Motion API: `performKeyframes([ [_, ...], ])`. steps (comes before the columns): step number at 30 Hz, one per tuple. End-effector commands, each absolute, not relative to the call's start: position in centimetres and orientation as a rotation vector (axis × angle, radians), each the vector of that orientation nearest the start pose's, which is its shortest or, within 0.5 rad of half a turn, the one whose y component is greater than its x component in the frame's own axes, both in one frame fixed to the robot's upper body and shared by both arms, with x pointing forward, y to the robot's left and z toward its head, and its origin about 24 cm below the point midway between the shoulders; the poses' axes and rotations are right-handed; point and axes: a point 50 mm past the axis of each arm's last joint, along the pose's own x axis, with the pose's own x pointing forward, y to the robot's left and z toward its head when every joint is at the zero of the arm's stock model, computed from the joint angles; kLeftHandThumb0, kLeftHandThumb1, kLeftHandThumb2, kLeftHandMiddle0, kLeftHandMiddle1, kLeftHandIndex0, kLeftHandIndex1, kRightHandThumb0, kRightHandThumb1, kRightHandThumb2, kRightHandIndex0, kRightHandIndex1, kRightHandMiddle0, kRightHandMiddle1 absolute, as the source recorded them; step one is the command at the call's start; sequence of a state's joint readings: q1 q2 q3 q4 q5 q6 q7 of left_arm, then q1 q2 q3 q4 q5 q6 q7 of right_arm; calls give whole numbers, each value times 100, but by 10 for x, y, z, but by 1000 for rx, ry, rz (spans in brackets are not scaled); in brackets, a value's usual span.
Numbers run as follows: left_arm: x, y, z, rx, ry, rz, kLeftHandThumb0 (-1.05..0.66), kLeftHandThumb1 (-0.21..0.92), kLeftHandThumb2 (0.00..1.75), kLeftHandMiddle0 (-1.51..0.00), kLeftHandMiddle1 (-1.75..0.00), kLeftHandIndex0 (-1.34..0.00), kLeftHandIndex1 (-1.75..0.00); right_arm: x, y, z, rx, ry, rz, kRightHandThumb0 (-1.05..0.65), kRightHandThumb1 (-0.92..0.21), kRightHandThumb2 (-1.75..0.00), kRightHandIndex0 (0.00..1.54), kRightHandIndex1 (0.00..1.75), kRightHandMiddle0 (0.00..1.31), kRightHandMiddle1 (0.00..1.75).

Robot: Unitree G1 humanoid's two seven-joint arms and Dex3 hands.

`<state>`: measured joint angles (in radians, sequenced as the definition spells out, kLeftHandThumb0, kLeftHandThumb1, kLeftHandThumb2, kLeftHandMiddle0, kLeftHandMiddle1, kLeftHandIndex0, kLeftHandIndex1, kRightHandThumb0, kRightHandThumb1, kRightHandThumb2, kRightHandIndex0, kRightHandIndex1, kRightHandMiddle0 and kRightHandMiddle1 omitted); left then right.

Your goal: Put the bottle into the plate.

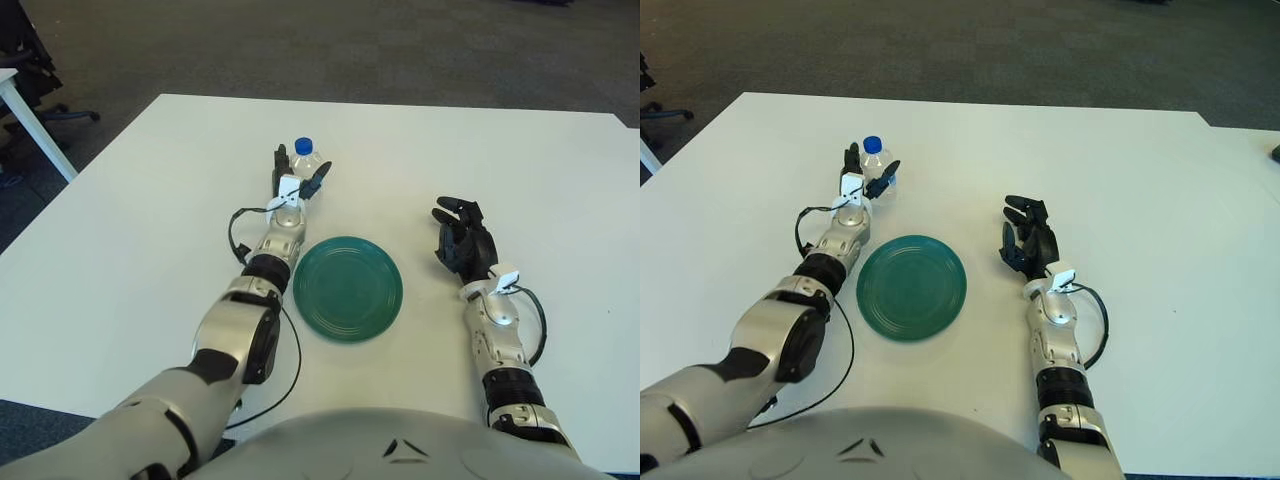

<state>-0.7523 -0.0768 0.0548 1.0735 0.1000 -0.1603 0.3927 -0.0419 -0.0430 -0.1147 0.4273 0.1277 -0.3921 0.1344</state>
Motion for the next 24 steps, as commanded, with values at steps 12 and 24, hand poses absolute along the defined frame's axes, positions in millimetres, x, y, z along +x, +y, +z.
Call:
performKeyframes([
  [12, 365, 96, 42, 209, 124, 257, -7, 43, 101, -101, -174, -82, -174, 218, -175, -32, 133, 69, -63, -40, -80, -71, 49, 78, 9, 105],
  [24, 362, 97, 43, 175, 59, 260, 5, 32, 125, -114, -175, -91, -175, 216, -174, -31, 139, 47, -68, -48, -87, -56, 49, 74, 12, 102],
])
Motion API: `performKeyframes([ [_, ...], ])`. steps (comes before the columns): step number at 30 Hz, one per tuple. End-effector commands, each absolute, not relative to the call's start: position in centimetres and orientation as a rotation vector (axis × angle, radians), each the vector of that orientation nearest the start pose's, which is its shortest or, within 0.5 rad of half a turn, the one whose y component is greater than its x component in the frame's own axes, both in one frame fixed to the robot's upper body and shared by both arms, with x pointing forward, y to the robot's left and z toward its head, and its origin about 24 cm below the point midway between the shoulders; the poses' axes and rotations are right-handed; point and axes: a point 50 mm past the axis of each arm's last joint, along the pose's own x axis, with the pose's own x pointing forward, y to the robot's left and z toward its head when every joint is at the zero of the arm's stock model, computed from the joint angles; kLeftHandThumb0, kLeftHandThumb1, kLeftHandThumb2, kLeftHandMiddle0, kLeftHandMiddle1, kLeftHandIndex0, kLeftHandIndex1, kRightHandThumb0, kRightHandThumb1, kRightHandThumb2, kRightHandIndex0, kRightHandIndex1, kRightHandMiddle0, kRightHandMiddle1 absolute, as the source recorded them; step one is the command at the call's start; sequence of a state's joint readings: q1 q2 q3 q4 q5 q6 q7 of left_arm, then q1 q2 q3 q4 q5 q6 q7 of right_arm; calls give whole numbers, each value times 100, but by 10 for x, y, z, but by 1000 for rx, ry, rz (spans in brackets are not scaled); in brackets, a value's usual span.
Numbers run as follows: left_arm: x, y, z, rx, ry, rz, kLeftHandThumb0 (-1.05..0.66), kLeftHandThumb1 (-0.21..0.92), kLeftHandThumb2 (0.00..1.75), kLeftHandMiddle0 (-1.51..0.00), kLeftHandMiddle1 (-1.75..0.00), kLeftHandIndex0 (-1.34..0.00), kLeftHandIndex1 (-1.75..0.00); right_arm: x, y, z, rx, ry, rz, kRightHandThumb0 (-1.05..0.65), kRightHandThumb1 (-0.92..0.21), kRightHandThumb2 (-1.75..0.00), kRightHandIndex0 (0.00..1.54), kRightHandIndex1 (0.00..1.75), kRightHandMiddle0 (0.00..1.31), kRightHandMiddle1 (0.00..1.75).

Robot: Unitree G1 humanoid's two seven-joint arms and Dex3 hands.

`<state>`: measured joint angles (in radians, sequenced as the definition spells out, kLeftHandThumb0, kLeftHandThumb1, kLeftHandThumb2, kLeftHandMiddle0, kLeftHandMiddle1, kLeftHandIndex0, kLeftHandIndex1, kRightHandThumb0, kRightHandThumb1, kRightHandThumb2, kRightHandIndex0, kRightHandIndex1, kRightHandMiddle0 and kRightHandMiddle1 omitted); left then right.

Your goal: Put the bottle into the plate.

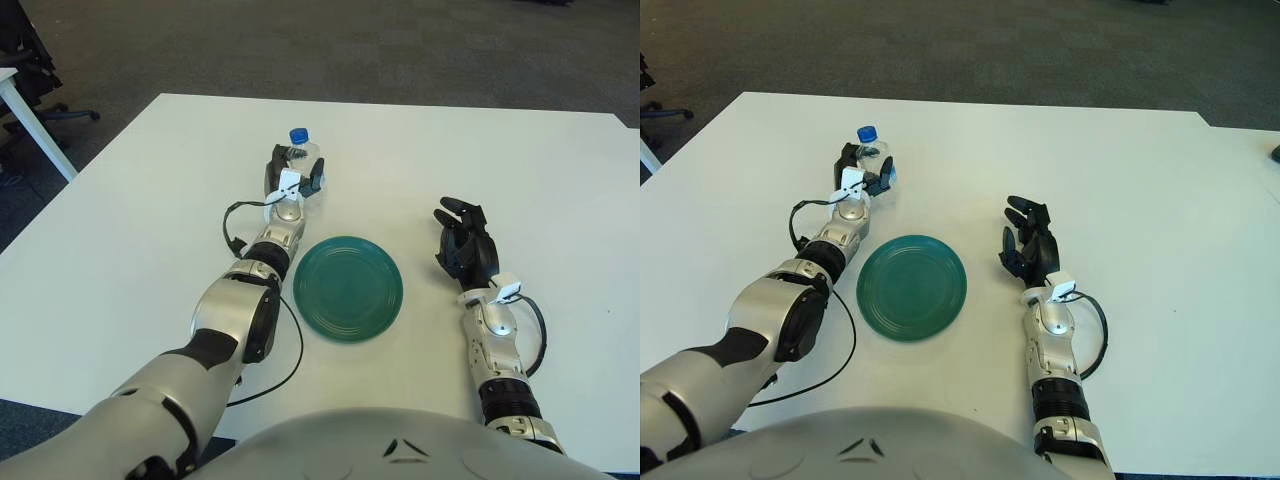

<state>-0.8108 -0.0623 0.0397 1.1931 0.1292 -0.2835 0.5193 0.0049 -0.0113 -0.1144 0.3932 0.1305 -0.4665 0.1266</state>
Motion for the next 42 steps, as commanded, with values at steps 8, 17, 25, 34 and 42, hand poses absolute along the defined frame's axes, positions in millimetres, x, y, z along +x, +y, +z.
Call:
performKeyframes([
  [8, 359, 97, 44, 178, -9, 222, 5, 32, 126, -116, -175, -91, -175, 215, -172, -31, 150, 46, -62, -50, -89, -51, 48, 77, 13, 102],
  [17, 346, 89, 62, 144, -205, 186, 4, 32, 125, -117, -175, -92, -175, 214, -172, -33, 165, 65, -64, -47, -89, -50, 51, 78, 15, 103],
  [25, 325, 92, 76, 150, -355, 163, 2, 34, 121, -118, -175, -93, -175, 213, -171, -37, 154, 88, -63, -42, -80, -64, 52, 78, 16, 105],
  [34, 289, 88, 92, 198, -457, 122, -3, 38, 114, -120, -175, -93, -175, 212, -168, -41, 154, 112, -63, -44, -79, -67, 47, 70, 15, 111],
  [42, 255, 86, 90, 193, -448, 27, -4, 39, 111, -120, -175, -93, -175, 212, -165, -42, 172, 126, -65, -42, -79, -66, 50, 69, 12, 114],
])
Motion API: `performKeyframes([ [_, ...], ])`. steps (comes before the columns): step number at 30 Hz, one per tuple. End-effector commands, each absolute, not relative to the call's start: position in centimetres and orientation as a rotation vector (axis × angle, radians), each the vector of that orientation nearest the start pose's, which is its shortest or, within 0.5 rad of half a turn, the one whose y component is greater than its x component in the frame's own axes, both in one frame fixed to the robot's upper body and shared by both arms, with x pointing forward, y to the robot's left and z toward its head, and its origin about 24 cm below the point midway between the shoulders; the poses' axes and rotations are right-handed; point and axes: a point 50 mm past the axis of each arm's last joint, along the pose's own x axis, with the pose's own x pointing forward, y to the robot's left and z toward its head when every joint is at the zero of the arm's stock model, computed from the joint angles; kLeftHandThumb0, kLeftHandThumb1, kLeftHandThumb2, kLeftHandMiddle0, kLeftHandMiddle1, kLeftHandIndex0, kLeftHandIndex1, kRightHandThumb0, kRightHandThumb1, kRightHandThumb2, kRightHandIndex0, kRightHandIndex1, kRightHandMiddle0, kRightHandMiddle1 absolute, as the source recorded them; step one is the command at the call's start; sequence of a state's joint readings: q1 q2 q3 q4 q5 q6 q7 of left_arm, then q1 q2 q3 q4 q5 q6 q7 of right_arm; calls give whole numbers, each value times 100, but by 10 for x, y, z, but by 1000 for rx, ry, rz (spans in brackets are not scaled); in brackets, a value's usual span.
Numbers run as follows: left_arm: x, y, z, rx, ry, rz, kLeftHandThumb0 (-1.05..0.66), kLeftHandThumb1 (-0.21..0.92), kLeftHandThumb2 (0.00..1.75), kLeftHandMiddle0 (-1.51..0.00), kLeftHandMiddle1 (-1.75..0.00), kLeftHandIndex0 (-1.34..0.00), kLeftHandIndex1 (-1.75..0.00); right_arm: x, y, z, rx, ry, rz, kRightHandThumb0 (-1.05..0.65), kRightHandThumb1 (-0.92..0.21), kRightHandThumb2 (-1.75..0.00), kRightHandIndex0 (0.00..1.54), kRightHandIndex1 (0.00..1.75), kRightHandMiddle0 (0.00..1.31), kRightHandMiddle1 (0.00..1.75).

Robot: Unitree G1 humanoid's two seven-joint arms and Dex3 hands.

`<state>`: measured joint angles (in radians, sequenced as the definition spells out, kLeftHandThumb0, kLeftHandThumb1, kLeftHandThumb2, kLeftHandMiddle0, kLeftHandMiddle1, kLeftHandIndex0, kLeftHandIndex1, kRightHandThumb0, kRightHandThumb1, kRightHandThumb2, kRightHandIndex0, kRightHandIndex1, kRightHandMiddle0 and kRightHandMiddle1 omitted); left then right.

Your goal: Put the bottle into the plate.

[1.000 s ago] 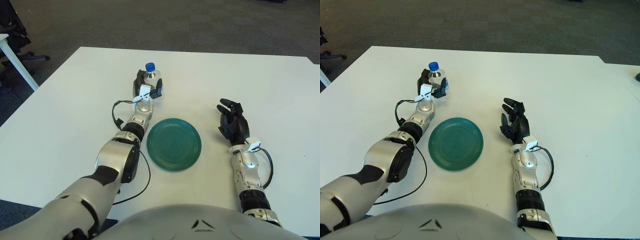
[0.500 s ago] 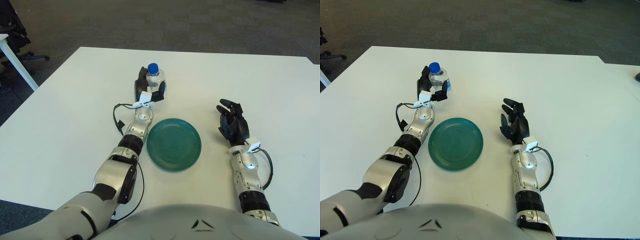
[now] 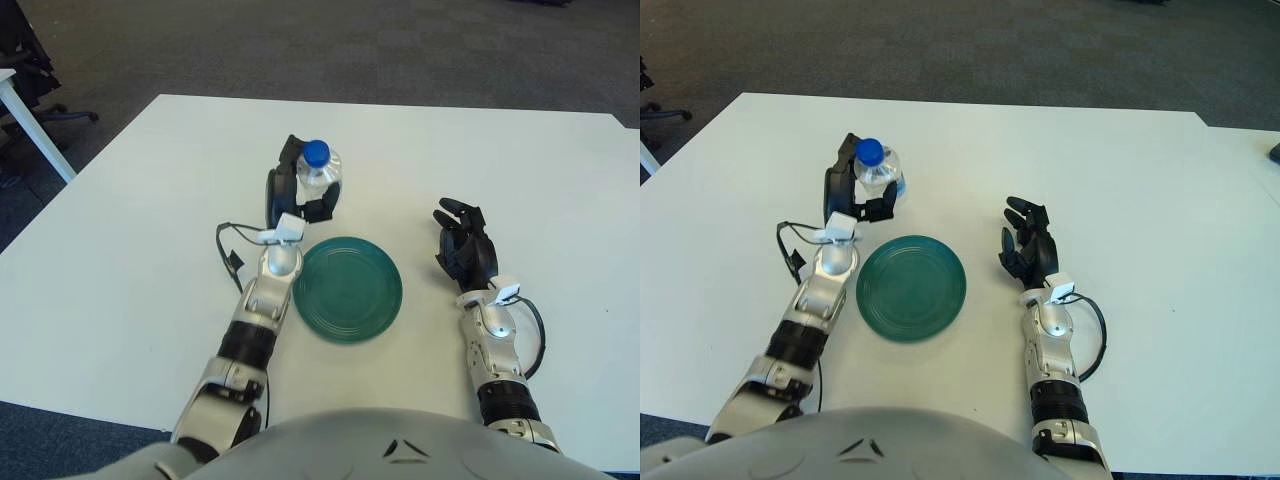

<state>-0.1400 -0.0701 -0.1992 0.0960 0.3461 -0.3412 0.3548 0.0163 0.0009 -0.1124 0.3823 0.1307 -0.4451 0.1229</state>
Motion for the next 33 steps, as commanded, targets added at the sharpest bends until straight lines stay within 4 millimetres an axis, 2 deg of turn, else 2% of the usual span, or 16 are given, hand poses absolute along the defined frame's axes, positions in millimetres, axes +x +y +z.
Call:
performKeyframes([
  [1, 253, 87, 89, 191, -441, 14, -4, 39, 111, -120, -175, -93, -175, 212, -165, -42, 173, 128, -64, -43, -79, -66, 50, 69, 12, 115],
  [8, 231, 88, 81, 158, -417, -79, -4, 39, 112, -119, -175, -92, -175, 212, -162, -44, 171, 132, -44, -46, -82, -62, 50, 66, 10, 118],
  [11, 203, 84, 69, 182, -321, -250, -4, 37, 116, -119, -175, -93, -175, 214, -158, -47, 182, 154, -34, -46, -84, -58, 53, 66, 9, 121],
  [16, 188, 79, 51, 178, -236, -333, -4, 36, 119, -119, -175, -93, -175, 215, -158, -49, 174, 167, -41, -46, -85, -57, 54, 66, 7, 119],
  [24, 184, 76, 47, 85, -135, -420, -4, 37, 115, -119, -175, -93, -175, 216, -156, -50, 159, 176, -42, -47, -88, -54, 55, 63, 5, 119],
  [28, 187, 73, 37, 35, -67, -419, -3, 38, 114, -118, -175, -92, -175, 218, -153, -50, 166, 171, -32, -46, -89, -54, 54, 62, 5, 121],
  [33, 189, 74, 33, -6, -1, -440, -1, 38, 113, -116, -175, -93, -175, 219, -151, -49, 160, 179, -14, -45, -89, -55, 51, 59, 6, 119],
])
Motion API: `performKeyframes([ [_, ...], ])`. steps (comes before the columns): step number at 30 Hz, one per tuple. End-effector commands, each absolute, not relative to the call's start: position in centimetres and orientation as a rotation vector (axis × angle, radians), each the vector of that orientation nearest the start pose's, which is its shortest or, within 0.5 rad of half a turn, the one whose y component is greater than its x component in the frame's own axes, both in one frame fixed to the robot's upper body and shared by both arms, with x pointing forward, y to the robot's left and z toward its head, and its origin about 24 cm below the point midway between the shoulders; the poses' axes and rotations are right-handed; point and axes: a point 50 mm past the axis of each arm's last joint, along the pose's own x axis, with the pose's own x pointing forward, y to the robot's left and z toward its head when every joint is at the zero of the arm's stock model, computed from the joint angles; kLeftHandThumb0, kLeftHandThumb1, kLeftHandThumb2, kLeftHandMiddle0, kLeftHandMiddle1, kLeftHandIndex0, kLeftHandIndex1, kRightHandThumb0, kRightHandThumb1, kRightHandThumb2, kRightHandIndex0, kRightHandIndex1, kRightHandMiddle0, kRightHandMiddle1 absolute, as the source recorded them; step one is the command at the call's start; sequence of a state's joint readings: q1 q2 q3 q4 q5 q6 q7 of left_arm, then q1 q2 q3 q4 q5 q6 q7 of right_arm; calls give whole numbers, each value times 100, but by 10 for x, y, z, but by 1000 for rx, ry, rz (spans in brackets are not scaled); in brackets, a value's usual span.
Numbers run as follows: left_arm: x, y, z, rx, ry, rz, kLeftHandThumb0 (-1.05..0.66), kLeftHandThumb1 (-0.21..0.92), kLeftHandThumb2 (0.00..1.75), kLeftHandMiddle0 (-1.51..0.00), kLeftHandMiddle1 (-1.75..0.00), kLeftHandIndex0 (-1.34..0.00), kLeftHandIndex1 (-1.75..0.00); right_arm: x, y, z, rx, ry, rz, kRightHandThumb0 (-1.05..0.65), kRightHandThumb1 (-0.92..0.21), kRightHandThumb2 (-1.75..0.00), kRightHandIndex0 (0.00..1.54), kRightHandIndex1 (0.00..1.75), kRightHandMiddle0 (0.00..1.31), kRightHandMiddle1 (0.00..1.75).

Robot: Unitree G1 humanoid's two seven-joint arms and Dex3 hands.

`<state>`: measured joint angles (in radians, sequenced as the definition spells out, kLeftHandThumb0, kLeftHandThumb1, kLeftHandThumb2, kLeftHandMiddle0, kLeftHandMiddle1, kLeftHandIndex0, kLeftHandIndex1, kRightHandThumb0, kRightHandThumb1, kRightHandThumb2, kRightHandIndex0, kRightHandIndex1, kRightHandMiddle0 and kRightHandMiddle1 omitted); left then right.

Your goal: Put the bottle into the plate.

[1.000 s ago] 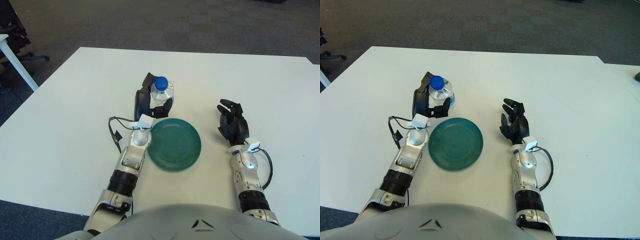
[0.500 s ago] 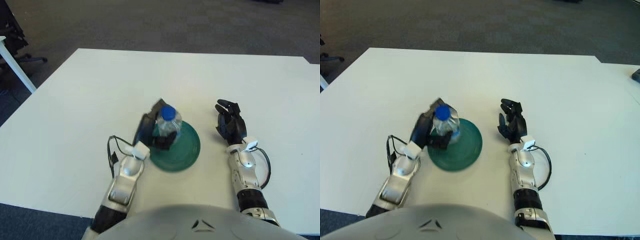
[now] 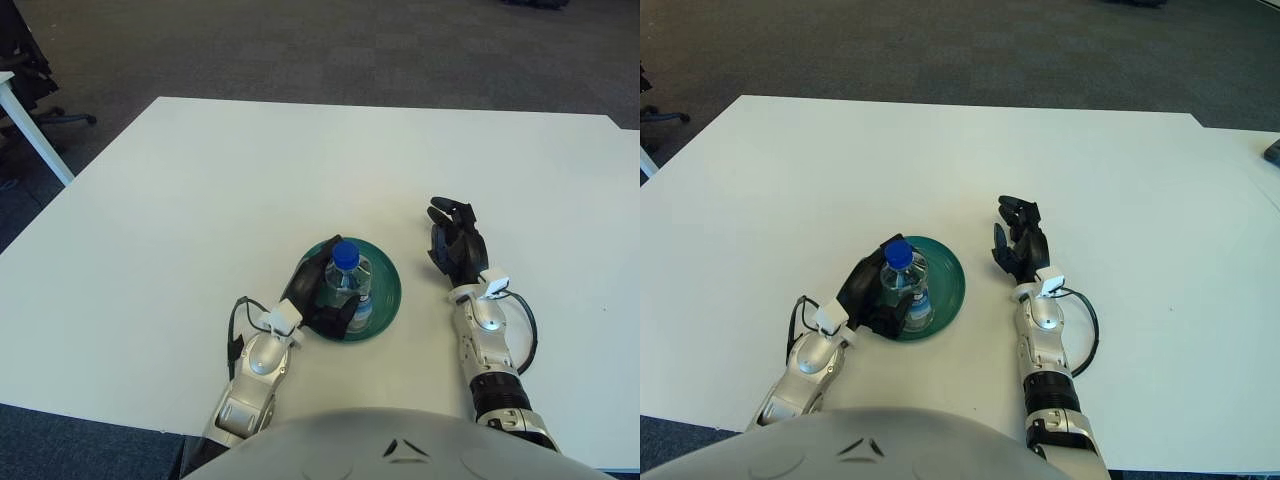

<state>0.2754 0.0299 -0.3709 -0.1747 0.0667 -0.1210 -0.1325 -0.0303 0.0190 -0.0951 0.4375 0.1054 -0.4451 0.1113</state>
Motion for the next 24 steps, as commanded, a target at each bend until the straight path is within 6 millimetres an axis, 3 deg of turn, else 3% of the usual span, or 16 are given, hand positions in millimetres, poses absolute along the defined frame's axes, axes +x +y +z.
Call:
performKeyframes([
  [1, 189, 74, 33, -4, 3, -440, -1, 38, 113, -116, -175, -93, -175, 219, -150, -49, 158, 179, -13, -45, -89, -55, 51, 59, 6, 118],
  [24, 197, 71, 21, -10, 74, -416, 0, 37, 114, -116, -175, -95, -175, 217, -151, -50, 124, 178, -29, -46, -92, -53, 52, 58, 0, 116],
])
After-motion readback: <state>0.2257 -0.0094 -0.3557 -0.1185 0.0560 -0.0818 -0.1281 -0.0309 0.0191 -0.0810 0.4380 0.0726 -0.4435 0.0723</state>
